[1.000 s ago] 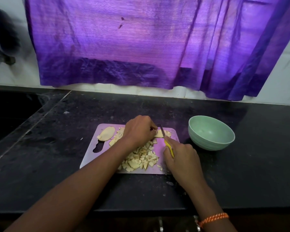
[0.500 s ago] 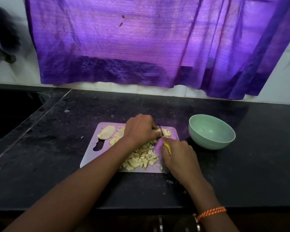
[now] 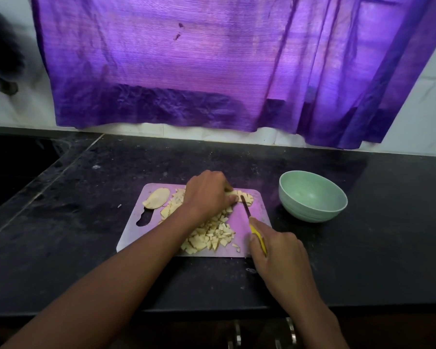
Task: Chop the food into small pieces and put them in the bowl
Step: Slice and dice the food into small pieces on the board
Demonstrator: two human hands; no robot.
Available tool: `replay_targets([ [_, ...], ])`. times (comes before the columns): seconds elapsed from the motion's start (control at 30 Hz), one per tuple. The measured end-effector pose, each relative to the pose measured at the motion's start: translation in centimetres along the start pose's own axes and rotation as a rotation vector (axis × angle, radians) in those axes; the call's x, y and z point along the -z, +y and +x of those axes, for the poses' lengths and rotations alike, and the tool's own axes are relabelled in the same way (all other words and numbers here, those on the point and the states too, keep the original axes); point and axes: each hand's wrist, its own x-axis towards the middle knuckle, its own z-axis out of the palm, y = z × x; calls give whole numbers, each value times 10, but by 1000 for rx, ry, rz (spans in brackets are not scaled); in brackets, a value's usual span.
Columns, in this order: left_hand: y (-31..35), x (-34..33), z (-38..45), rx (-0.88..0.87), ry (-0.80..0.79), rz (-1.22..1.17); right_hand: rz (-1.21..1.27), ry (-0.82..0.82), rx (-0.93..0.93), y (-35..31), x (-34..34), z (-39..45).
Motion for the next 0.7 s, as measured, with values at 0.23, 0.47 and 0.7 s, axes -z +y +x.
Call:
replay_targets([
  [0.23, -11, 7, 3, -14, -10, -42, -54, 25, -25, -4, -10, 29],
  [0.47, -8, 8, 3, -17, -7, -12, -91, -16, -26, -13, -13, 44],
  [0.7, -7, 6, 1, 26, -55, -15, -127, -68, -13, -15, -16, 46],
])
